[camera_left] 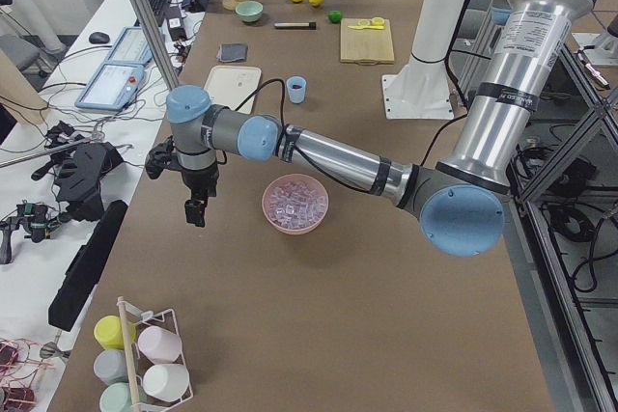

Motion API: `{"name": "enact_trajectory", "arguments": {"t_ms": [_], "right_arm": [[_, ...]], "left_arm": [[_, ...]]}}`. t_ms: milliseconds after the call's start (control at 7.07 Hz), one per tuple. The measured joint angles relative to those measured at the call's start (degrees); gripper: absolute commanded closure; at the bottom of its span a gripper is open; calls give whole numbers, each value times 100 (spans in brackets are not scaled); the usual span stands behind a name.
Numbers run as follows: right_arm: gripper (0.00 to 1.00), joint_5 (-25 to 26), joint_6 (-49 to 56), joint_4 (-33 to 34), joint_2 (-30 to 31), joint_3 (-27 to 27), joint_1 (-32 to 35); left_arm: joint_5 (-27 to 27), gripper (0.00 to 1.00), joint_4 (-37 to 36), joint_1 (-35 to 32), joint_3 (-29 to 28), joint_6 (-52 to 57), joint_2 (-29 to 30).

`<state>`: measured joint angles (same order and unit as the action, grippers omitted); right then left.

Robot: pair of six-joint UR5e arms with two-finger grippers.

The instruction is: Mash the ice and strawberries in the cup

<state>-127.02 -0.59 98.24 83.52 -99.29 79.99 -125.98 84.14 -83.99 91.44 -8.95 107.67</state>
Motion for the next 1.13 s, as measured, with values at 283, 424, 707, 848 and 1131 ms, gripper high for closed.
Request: {"name": "enact_trajectory", "arguments": {"t_ms": [283,424,707,848,1131], "right_arm": [[0,3,32,-5,-1,-32,0],[0,10,43,-6,3,-52,-1],[0,14,40,-7,12,-91,5],[0,21,26,-7,18,-120,7],[0,43,1,-7,25,-191,8]], "left_arm": [[17,2,-88,9,135,-7,-94],[17,2,-89,27,139,-24,-84],[20,2,-83,57,128,-33,-28],[19,2,-80,71,126,-26,-7],[19,2,8,82,135,6,3]]}}
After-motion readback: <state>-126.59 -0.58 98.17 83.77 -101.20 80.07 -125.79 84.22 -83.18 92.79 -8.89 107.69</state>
